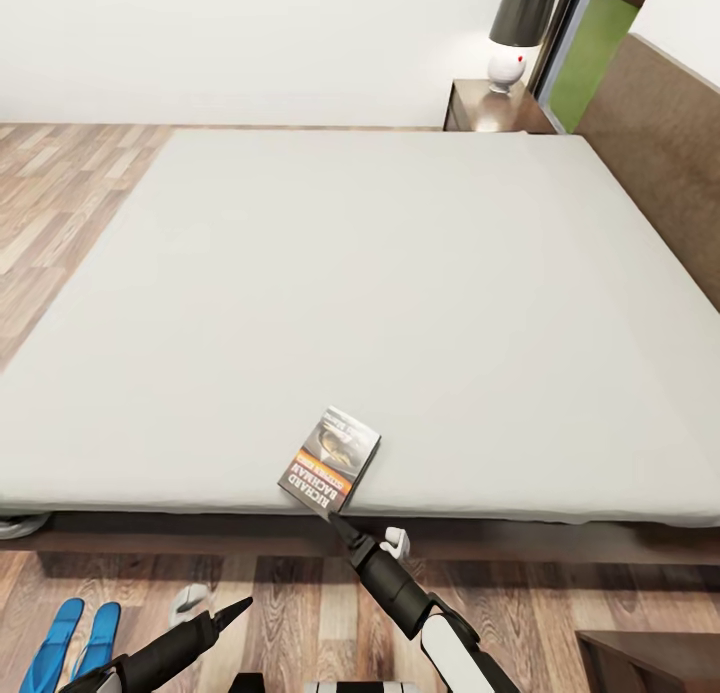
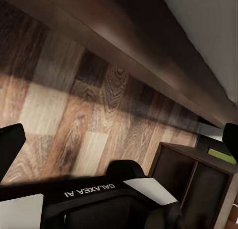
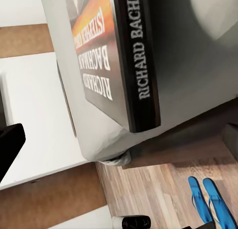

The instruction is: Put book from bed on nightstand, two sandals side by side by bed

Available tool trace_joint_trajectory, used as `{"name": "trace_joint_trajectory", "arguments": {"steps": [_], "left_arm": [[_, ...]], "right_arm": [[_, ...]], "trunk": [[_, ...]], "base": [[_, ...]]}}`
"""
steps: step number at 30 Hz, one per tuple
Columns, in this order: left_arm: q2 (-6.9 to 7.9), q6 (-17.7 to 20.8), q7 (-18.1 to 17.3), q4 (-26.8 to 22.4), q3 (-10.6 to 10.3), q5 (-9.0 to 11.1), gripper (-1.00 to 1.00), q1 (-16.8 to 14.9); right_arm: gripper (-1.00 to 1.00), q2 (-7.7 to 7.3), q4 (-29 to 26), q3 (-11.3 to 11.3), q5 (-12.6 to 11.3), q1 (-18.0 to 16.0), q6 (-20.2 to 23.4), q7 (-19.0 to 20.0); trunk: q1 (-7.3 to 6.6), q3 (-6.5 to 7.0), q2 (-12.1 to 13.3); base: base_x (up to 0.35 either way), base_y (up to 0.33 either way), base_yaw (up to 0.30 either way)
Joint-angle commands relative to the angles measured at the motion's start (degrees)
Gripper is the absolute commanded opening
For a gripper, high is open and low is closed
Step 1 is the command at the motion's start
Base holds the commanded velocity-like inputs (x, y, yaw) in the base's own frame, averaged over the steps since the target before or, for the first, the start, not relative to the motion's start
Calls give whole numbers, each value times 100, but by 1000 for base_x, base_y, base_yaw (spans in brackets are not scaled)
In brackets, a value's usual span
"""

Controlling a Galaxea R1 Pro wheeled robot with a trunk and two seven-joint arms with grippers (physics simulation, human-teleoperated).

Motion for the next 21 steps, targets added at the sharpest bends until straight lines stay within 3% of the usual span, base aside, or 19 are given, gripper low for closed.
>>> {"name": "trace_joint_trajectory", "arguments": {"steps": [1, 21], "left_arm": [[0, 60, -20, 1, 9, 26, 100, -2], [-8, 60, -17, 1, 0, 20, 100, -2]], "right_arm": [[100, 0, 0, -1, -60, -2, 44, 12], [100, 0, -7, -4, -60, -2, 44, 12]], "trunk": [[1, -3, -1], [1, -3, -1]], "base": [[50, 44, 0], [36, -6, 0]]}}
